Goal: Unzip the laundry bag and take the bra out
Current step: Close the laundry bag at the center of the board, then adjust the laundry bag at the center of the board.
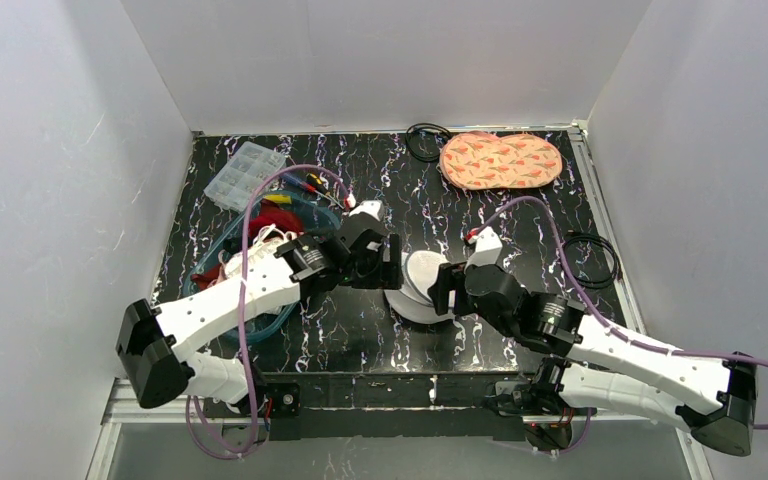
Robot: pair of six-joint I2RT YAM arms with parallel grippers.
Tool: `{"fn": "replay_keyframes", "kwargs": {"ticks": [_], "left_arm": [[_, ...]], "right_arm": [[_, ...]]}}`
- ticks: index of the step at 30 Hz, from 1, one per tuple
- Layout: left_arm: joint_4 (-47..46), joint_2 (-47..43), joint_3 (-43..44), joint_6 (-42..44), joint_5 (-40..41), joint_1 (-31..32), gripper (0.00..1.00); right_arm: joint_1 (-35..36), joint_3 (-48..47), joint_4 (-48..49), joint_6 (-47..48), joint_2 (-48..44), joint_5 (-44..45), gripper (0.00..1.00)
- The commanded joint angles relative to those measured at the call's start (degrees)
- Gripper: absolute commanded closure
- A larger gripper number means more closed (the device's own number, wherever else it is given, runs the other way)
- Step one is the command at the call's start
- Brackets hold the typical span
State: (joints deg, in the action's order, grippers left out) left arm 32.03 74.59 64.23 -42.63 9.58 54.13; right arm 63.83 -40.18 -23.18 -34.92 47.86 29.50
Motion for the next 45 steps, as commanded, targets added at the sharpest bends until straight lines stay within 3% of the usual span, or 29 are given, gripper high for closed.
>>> {"fn": "replay_keyframes", "kwargs": {"ticks": [1,2,3,11,23,37,41,45], "left_arm": [[4.90,2.47,6.83,0.44,4.63,1.39,0.15],[5.44,3.40,8.10,0.32,5.10,1.61,0.03],[6.35,4.53,9.58,0.09,5.50,1.86,0.02],[17.04,17.37,19.63,-1.62,9.02,2.67,0.02],[17.45,25.07,24.41,-1.94,9.50,2.67,0.02],[11.89,23.66,14.56,-1.30,10.05,1.74,0.46],[7.47,21.13,8.50,-1.54,8.67,0.88,0.63],[3.55,18.01,3.01,-1.57,8.05,0.08,0.72]], "right_arm": [[0.10,0.68,-0.88,-2.95,-4.29,6.86,0.22],[0.09,0.89,-1.10,-2.96,-4.91,7.09,0.22],[0.12,0.97,-1.41,-3.03,-5.37,7.33,0.22],[0.13,1.37,-4.37,-3.94,-8.14,7.91,0.23],[0.14,4.28,-4.74,-6.43,-11.39,5.35,0.23],[0.13,6.74,-3.49,-7.63,-12.32,3.47,0.23],[0.14,7.13,-3.04,-7.41,-12.27,3.85,0.23],[0.10,8.32,-1.38,-7.34,-11.03,3.78,0.23]]}}
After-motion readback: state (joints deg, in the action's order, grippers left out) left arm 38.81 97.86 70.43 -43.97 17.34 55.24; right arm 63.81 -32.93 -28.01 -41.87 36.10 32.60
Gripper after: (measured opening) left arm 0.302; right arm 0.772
